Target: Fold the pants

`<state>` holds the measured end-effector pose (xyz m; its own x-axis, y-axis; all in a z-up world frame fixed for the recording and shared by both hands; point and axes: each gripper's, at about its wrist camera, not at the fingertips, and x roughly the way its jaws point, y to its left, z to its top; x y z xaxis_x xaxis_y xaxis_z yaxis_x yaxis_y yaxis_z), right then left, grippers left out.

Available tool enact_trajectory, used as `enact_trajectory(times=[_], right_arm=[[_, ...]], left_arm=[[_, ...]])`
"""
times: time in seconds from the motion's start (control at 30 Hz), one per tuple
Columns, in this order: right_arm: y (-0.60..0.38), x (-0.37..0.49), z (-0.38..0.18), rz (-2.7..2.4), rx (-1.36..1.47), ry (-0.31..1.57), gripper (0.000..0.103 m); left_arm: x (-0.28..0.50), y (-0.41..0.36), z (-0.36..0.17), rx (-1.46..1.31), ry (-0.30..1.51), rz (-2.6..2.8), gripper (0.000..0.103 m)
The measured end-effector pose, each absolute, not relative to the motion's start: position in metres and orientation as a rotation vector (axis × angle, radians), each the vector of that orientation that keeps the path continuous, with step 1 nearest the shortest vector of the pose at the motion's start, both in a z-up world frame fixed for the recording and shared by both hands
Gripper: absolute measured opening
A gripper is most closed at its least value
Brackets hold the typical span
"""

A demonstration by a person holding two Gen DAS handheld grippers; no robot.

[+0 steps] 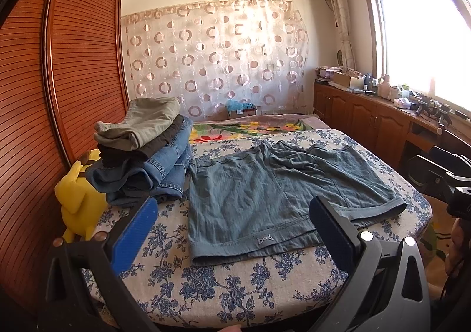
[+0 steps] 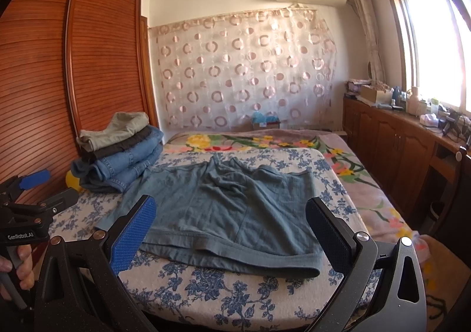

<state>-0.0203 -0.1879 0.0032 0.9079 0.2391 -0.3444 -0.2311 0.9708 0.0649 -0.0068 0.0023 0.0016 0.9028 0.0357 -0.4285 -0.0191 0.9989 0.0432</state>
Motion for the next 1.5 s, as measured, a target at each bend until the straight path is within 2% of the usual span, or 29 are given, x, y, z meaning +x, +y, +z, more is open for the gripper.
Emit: enact_trajectory(times=[0.6,0.93,1.5], right_arm=[[-0.205,-0.019,-0.016,0.242,0.009,0.402,0.103],[-0.223,-0.008,-0.024,0.239,0.007,0.454,0.091],[-0.241,0.003,-0.047,0.223,-0.013,0.552,0.086]], left_arm=[[0.016,0.023,-0.035,0.031,0.554,-0.016,0.103],[0.025,0.038,-0.061,0.035,0.624,-0.023,0.103],[0.039,0.073,-0.1,0.047,0.734,0.041,0.103]])
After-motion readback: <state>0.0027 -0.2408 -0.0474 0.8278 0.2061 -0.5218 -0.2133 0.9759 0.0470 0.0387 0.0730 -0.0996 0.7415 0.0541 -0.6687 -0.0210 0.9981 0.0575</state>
